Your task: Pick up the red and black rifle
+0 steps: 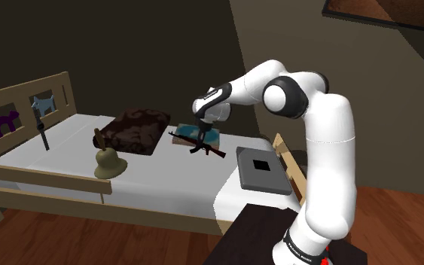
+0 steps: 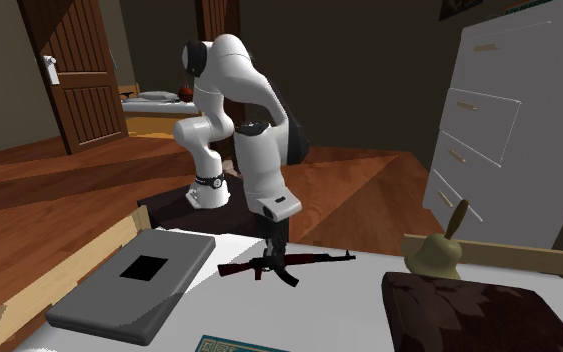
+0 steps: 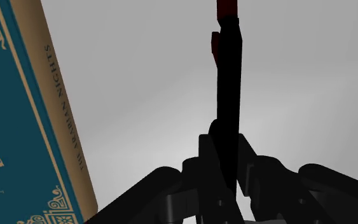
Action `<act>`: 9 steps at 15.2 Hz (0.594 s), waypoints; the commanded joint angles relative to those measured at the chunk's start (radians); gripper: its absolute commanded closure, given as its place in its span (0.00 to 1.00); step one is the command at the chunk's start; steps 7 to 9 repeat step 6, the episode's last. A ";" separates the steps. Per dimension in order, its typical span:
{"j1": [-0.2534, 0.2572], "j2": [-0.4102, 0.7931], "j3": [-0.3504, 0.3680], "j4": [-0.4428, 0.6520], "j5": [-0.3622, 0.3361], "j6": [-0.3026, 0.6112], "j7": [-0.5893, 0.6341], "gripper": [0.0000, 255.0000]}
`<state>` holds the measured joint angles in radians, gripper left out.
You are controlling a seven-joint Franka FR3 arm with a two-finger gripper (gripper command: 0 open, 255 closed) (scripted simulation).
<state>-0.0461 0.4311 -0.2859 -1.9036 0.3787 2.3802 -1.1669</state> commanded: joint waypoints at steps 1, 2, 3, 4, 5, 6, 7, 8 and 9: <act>0.003 -0.018 -0.006 0.004 -0.011 -0.021 0.009 1.00; 0.005 -0.026 -0.009 0.007 -0.016 -0.031 0.014 1.00; 0.007 -0.034 -0.011 0.009 -0.022 -0.041 0.019 1.00; 0.008 -0.042 -0.014 0.012 -0.027 -0.051 0.023 1.00; 0.009 -0.043 -0.014 0.012 -0.028 -0.053 0.024 1.00; 0.008 -0.043 -0.014 0.012 -0.028 -0.053 0.024 1.00; 0.008 -0.043 -0.014 0.012 -0.028 -0.053 0.024 1.00; 0.008 -0.043 -0.014 0.012 -0.028 -0.053 0.024 1.00; 0.008 -0.043 -0.014 0.012 -0.028 -0.053 0.024 1.00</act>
